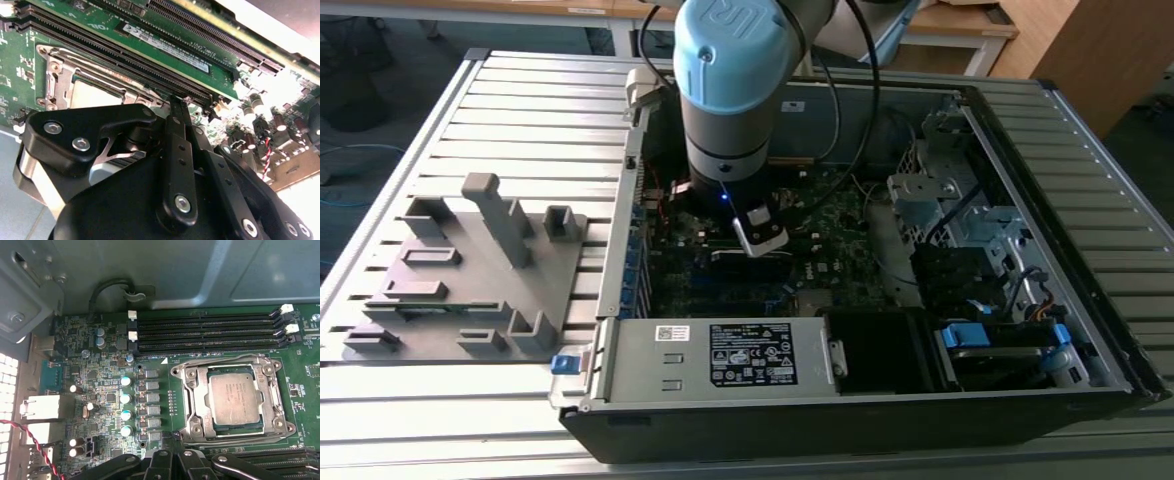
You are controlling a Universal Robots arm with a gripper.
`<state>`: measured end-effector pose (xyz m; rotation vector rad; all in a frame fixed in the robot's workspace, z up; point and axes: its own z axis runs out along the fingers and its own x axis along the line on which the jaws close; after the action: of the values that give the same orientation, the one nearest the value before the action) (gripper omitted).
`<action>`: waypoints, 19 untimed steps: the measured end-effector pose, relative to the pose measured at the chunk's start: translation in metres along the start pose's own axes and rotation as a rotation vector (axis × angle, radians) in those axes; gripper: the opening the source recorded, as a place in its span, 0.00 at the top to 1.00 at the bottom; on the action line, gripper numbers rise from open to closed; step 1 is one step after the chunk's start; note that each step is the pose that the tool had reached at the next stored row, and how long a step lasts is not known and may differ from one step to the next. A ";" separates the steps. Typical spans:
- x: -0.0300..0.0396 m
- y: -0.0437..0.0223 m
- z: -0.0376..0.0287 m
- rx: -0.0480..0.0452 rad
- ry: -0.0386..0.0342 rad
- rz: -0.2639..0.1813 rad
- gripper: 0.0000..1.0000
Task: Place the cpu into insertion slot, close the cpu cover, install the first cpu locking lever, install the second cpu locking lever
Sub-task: 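Install the second cpu locking lever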
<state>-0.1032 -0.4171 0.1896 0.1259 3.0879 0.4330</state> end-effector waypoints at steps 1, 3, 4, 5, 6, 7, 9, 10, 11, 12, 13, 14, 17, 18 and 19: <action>0.0000 -0.0002 0.0007 0.0000 0.0000 0.000 0.89; 0.0000 -0.0006 0.0018 0.0003 0.0001 0.000 0.89; 0.0001 -0.0007 0.0020 0.0005 0.0001 0.000 0.89; 0.0000 -0.0006 0.0021 0.0016 -0.0001 0.000 0.89; 0.0000 -0.0006 0.0022 0.0029 -0.0003 0.000 0.89; 0.0000 -0.0006 0.0022 0.0052 -0.0006 0.000 0.89; 0.0000 -0.0004 0.0023 0.0121 -0.0015 0.000 0.89; 0.0000 -0.0005 0.0023 0.0153 -0.0020 -0.001 0.89; 0.0000 -0.0005 0.0023 0.0182 -0.0025 -0.001 0.89; -0.0001 -0.0004 0.0023 0.0189 -0.0034 -0.001 0.89; -0.0001 -0.0003 0.0024 0.0201 -0.0034 -0.001 0.89; -0.0001 -0.0001 0.0024 0.0212 -0.0034 -0.001 0.89; 0.0000 0.0003 0.0013 0.0238 -0.0030 -0.001 0.89; 0.0000 0.0004 0.0005 0.0250 -0.0030 -0.001 0.89; -0.0001 0.0006 -0.0003 0.0265 -0.0036 -0.001 0.89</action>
<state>-0.1031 -0.4166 0.1901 0.1251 3.0908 0.3914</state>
